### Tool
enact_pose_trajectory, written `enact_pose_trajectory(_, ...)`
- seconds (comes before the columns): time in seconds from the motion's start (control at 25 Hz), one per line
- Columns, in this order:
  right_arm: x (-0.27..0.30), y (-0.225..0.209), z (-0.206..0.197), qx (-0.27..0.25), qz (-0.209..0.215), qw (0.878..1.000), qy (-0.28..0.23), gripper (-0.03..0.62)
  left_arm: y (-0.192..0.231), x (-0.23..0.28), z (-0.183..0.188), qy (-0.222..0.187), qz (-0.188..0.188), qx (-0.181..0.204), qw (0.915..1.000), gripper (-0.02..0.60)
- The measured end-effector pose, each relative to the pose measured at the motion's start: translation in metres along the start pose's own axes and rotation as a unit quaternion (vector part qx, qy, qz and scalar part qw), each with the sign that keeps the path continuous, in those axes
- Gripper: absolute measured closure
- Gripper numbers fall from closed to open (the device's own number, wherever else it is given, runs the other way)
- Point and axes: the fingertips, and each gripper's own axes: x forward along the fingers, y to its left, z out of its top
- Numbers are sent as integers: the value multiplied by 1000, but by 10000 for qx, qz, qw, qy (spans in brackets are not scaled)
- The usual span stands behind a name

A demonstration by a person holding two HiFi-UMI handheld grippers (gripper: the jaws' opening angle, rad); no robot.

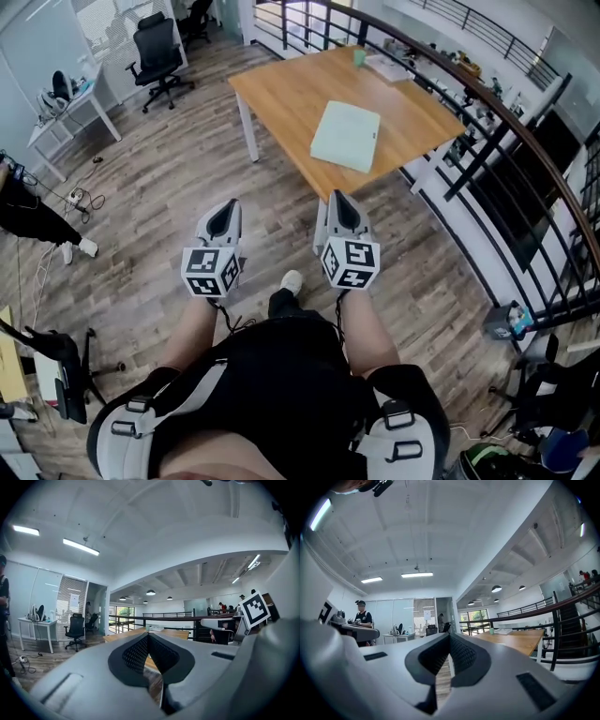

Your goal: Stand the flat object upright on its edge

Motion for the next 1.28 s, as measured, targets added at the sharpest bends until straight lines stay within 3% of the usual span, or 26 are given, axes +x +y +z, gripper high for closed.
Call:
enact_pose_trajectory(0.4, 148, -56, -4, 115, -388, 9991, 79, 589, 66, 152, 7, 210, -292, 70, 9993, 580)
enact_pose_trajectory(0.76, 246, -138, -22, 166, -838, 9956, 393, 589, 86, 282, 2, 558, -594, 0, 9967, 580)
enact_pose_trajectory(0.96, 278, -160, -27, 142, -1005, 9936, 489, 589, 95, 331, 2, 675, -775, 24, 9947, 580)
enact_pose_trajectory(1.28, 290, -208, -32, 198, -1398, 9879, 646, 589, 71, 401, -8, 867, -1223, -88, 9887, 580)
